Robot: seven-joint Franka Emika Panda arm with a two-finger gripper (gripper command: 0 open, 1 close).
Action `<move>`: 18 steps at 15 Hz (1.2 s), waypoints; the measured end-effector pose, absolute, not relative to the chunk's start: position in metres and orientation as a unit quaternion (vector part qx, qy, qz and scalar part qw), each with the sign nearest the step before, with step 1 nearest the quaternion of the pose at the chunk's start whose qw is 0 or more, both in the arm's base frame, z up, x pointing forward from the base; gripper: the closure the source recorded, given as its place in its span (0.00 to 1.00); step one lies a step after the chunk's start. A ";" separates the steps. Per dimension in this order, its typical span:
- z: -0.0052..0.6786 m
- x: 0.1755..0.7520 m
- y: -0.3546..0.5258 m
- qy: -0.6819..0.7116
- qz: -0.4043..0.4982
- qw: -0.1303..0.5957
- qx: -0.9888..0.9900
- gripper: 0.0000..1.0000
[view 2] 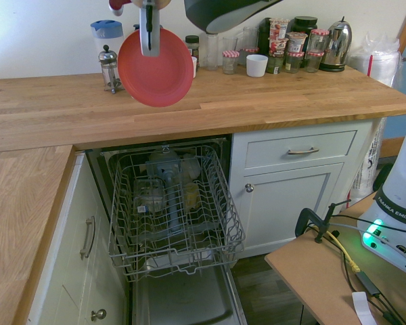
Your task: Put the plate in the dishwasher
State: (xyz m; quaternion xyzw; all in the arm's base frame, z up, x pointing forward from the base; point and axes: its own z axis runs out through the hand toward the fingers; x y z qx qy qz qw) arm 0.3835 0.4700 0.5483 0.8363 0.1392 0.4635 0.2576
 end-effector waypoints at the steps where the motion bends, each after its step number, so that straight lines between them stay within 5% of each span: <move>1: 0.541 0.379 0.481 0.149 0.472 0.264 0.828 1.00; 18: 0.449 0.356 0.528 0.276 0.472 0.270 0.792 1.00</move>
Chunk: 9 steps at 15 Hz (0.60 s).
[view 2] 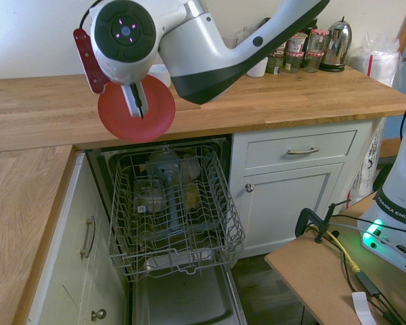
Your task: Put the plate in the dishwasher
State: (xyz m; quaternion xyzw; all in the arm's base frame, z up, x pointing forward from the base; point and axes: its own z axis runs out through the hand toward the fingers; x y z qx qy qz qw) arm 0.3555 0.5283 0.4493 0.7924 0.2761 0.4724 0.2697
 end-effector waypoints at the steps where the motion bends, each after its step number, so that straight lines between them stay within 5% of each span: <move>1: 0.437 0.353 0.529 0.277 0.470 0.266 0.794 1.00; 9: 0.327 0.338 0.541 0.296 0.447 0.250 0.806 1.00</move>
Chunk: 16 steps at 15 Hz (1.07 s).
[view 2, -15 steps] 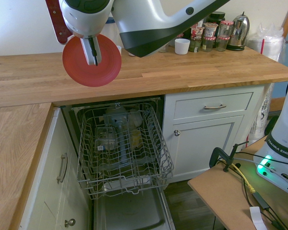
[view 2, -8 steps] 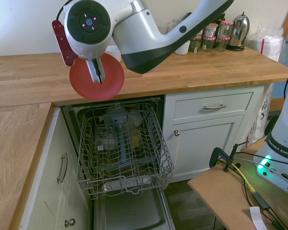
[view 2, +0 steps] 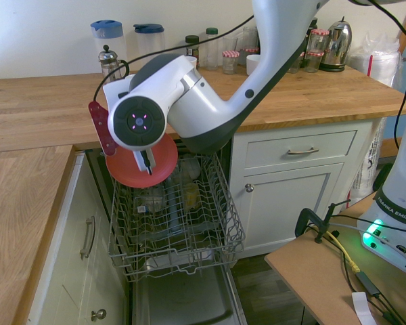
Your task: Put the plate in the dishwasher
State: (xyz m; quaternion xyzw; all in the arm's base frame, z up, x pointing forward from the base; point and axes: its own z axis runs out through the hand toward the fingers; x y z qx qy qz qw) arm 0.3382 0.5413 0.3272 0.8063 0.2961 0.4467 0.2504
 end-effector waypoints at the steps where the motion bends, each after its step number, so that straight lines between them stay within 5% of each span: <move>1: 0.313 0.338 0.542 0.299 0.443 0.248 0.808 1.00; 16: 0.219 0.351 0.570 0.265 0.426 0.240 0.831 1.00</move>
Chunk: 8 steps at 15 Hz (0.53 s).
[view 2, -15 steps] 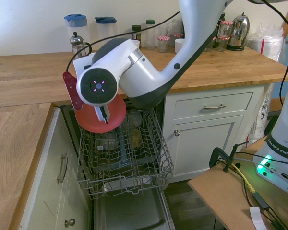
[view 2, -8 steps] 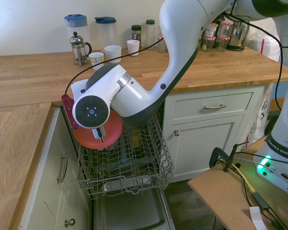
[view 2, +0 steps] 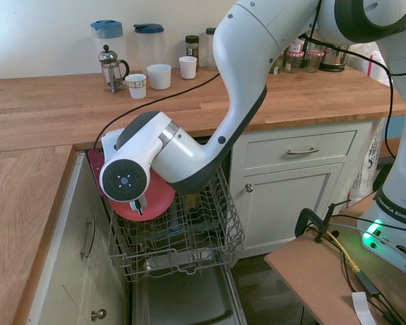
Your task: Put the plate in the dishwasher
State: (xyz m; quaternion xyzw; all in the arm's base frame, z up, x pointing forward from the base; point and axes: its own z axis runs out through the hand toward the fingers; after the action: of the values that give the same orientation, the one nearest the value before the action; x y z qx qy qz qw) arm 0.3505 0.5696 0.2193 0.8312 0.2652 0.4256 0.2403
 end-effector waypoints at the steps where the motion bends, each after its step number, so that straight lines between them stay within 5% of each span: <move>1: 0.215 0.350 0.569 0.265 0.424 0.239 0.832 1.00; 8: 0.193 0.346 0.574 0.268 0.428 0.225 0.834 1.00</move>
State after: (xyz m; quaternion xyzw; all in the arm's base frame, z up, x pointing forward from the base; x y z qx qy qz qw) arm 0.3462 0.5738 0.1932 0.8336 0.2679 0.4276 0.2246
